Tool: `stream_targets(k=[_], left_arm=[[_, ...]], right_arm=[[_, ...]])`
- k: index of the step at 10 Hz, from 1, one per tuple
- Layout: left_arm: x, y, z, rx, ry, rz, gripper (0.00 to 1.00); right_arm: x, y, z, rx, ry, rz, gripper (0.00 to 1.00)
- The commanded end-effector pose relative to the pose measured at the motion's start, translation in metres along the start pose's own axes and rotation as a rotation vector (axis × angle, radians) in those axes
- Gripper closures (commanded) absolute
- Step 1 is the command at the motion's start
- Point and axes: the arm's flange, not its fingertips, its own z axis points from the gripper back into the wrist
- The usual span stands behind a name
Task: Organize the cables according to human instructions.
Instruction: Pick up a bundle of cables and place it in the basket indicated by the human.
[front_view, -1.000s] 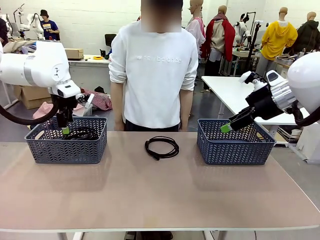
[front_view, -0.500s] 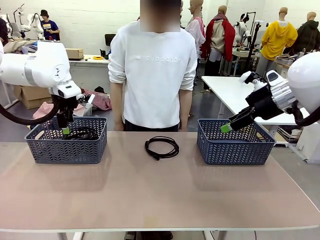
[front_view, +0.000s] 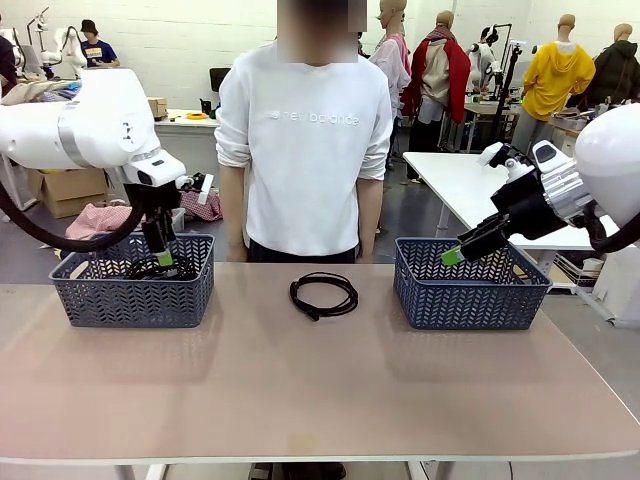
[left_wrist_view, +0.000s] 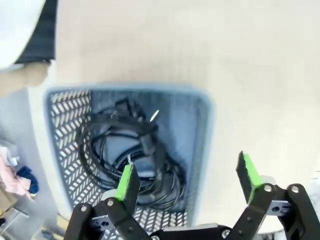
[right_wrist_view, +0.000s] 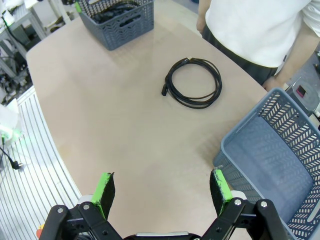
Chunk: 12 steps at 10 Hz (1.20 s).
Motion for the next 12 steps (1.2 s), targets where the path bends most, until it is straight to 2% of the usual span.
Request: stream_targets(k=[1,4,7,11,12], left_arm=[[0.012,-0.04,0.004,0.037,-0.016,0.029,0.0],[0.043,-0.087,-0.004,0.104,-0.067,0.058,0.0],[0.065,-0.117,-0.027,0.054,-0.119,0.014,0.0],[0.069,-0.13,-0.032,0.016,-0.117,-0.026,0.0],[0.083,-0.129,-0.036,0.034,-0.091,-0.013,0.0]], right_arm=[[0.001,-0.002,-0.001,0.019,-0.022,0.009,0.0],[0.001,-0.002,-0.001,0.019,-0.022,0.009,0.0],[0.001,-0.002,-0.001,0.019,-0.022,0.009,0.0],[0.001,-0.002,-0.001,0.019,-0.022,0.009,0.0],[0.001,-0.002,-0.001,0.019,-0.022,0.009,0.0]])
